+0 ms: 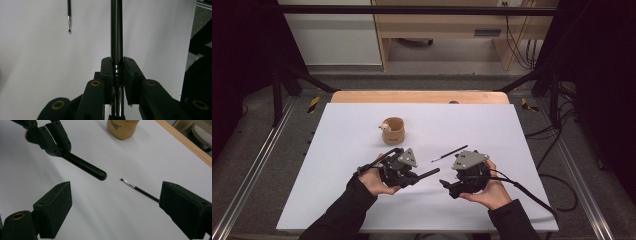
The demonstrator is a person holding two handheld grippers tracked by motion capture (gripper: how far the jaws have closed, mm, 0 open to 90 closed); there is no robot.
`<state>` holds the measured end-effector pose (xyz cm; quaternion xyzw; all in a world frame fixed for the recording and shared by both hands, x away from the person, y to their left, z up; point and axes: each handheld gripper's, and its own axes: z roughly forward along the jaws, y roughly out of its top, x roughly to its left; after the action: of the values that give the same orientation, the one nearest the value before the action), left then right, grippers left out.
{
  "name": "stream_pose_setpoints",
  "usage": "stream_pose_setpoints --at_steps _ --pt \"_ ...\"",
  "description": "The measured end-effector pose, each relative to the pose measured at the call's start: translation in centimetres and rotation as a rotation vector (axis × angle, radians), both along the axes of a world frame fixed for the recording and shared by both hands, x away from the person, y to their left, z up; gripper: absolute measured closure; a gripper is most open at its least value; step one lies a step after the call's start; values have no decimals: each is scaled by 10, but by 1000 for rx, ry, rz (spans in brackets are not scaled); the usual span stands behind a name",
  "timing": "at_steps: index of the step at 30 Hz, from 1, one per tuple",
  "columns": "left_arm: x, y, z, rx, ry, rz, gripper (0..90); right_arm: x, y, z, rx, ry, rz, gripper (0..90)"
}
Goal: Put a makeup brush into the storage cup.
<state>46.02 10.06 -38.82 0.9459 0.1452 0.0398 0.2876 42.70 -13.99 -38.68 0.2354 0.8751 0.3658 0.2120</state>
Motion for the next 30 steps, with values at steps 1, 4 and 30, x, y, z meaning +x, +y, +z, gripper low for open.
stream_pose_setpoints --at_steps 1,4,30 --pt "0 0 0 1 2 -1 785 0 1 0 -10 4 3 117" --pt "1 0 0 4 5 -5 784 0 4 2 -27 2 17 119" --pt "6 -2 5 16 28 -28 785 0 17 6 -141 -14 83 158"
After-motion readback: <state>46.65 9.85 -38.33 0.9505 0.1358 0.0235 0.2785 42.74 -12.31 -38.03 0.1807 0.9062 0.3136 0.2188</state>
